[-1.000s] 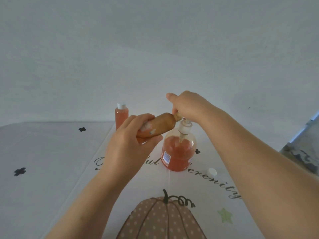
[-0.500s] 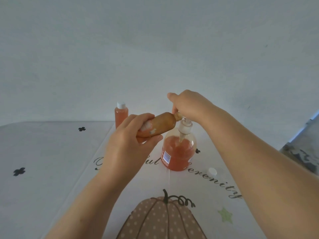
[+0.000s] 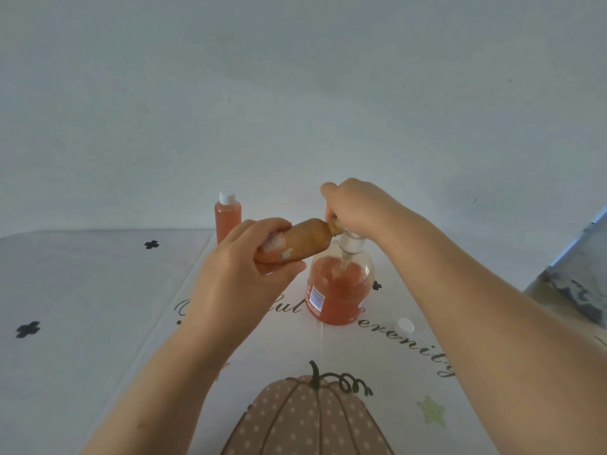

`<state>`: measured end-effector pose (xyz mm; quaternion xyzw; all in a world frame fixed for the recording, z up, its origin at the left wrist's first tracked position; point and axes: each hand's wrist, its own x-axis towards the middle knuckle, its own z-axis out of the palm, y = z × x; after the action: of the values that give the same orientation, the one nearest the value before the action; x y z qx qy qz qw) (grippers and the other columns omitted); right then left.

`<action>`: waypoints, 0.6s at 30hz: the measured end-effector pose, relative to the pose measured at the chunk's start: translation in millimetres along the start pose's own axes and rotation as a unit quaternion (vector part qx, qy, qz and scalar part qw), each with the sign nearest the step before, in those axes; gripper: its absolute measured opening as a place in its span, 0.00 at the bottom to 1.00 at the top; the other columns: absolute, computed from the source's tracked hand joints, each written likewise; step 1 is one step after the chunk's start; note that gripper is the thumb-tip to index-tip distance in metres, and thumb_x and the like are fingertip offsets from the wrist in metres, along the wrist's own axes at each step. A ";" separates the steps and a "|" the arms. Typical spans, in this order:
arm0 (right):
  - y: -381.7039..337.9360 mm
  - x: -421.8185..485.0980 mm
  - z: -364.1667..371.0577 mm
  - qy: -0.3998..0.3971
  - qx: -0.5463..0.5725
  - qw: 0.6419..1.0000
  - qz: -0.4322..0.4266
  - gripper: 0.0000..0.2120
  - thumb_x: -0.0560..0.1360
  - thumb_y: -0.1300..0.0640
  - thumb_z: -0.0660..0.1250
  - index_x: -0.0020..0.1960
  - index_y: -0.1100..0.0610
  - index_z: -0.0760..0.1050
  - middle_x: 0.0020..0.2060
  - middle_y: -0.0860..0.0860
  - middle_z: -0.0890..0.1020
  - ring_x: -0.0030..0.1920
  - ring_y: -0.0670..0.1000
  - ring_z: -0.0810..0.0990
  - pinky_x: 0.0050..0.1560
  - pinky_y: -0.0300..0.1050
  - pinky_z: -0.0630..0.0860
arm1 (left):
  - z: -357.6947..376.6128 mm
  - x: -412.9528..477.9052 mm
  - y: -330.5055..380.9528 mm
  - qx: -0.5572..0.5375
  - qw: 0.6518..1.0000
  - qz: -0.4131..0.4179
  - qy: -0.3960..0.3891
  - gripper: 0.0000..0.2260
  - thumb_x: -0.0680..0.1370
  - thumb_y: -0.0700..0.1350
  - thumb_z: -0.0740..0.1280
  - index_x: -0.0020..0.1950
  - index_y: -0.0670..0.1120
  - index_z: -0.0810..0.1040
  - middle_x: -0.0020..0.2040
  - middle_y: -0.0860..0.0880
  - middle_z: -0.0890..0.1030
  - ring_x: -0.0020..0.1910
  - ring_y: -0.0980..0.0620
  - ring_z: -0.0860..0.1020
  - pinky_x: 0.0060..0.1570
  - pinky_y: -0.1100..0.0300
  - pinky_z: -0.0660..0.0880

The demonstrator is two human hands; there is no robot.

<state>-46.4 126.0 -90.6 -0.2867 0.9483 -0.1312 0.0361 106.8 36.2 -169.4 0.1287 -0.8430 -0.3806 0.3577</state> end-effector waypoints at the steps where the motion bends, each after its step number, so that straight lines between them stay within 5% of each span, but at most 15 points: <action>1: -0.3 -0.4 -0.3 -0.001 -0.005 1.000 0.004 0.12 0.80 0.65 0.54 0.59 0.61 0.73 0.51 0.56 0.78 0.49 0.57 0.77 0.56 0.55 0.77 | 0.1 0.2 0.3 -0.001 1.000 0.000 -0.001 0.18 0.68 0.47 0.77 0.55 0.60 0.77 0.46 0.64 0.76 0.49 0.68 0.74 0.44 0.79 0.67; 6: -4.2 -6.7 -7.1 -0.010 0.011 1.000 0.011 0.16 0.83 0.59 0.51 0.60 0.61 0.75 0.54 0.60 0.79 0.45 0.57 0.73 0.53 0.52 0.75 | 0.9 -1.7 1.1 0.008 1.000 0.013 0.015 0.19 0.69 0.47 0.77 0.57 0.57 0.78 0.47 0.64 0.76 0.50 0.66 0.74 0.44 0.78 0.67; 11: -6.2 3.5 -13.9 0.007 0.021 0.998 0.055 0.21 0.78 0.53 0.49 0.47 0.59 0.80 0.42 0.54 0.83 0.35 0.52 0.76 0.37 0.43 0.69 | 1.4 -3.1 3.2 0.001 0.999 0.038 0.026 0.20 0.70 0.47 0.76 0.60 0.53 0.78 0.49 0.62 0.77 0.50 0.64 0.75 0.46 0.76 0.69; 18: -8.7 1.9 -11.9 -0.027 0.030 0.997 0.062 0.12 0.75 0.64 0.52 0.52 0.59 0.73 0.39 0.53 0.75 0.34 0.51 0.72 0.38 0.43 0.69 | 1.4 -2.2 2.9 0.011 0.999 0.036 0.027 0.20 0.70 0.47 0.76 0.61 0.53 0.78 0.49 0.63 0.76 0.49 0.63 0.75 0.46 0.76 0.69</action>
<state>-45.1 120.7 -76.8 -0.2297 0.9585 -0.1494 0.0786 107.5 40.0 -169.1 0.1122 -0.8412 -0.3546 0.3926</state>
